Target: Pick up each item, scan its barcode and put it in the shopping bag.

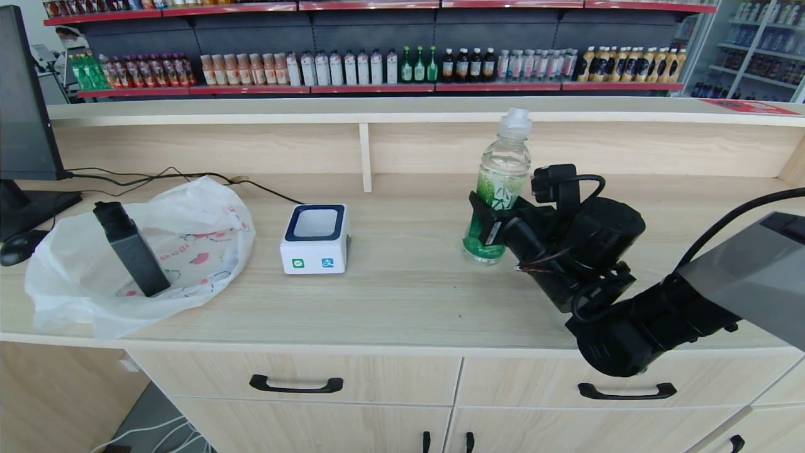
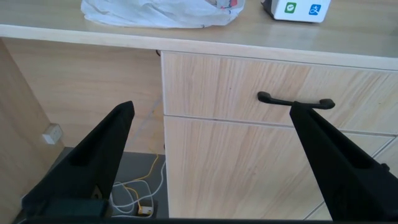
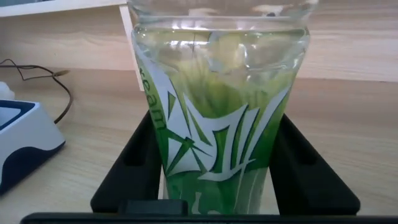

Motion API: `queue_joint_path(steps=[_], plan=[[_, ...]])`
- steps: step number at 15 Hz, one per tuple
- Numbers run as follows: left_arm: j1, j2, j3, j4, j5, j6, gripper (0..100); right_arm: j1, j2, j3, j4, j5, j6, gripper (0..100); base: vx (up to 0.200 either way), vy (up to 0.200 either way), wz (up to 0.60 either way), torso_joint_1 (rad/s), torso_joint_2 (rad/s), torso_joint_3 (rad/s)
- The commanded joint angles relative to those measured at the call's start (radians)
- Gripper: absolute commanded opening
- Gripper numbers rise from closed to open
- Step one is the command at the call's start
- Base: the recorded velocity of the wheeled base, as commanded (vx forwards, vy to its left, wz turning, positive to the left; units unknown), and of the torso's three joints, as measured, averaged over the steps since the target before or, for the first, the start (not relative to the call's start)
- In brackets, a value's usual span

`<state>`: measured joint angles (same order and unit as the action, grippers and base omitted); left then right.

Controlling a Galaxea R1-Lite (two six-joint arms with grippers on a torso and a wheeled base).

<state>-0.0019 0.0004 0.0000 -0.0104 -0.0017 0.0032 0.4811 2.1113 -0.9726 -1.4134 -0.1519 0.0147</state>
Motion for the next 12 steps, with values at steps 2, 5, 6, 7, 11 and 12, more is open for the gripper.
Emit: queue_joint_path(steps=[2,5,6,7,11,12], plan=[[0.0,0.0,0.0,0.0,0.0,0.0,100,-0.001,-0.025,-0.002,0.002,0.0,-0.001,0,0.0,0.0,0.0,0.0,0.0,0.0],[0.0,0.0,0.0,0.0,0.0,-0.002,100,-0.001,-0.05,-0.002,0.008,0.0,-0.001,0,0.0,0.0,0.0,0.0,0.0,0.0],[0.0,0.0,0.0,0.0,0.0,0.0,100,0.001,-0.076,0.006,0.008,0.0,-0.001,0,0.0,0.0,0.0,0.0,0.0,0.0],[0.0,0.0,0.0,0.0,0.0,0.0,100,0.001,-0.091,0.015,0.008,-0.001,-0.004,0,0.0,0.0,0.0,0.0,0.0,0.0],[0.0,0.0,0.0,0.0,0.0,0.0,100,0.002,-0.185,0.097,0.007,-0.001,-0.042,0,0.0,0.0,0.0,0.0,0.0,0.0],[0.0,0.0,0.0,0.0,0.0,0.0,100,0.004,-0.208,0.121,0.007,-0.001,-0.045,0,0.0,0.0,0.0,0.0,0.0,0.0]])
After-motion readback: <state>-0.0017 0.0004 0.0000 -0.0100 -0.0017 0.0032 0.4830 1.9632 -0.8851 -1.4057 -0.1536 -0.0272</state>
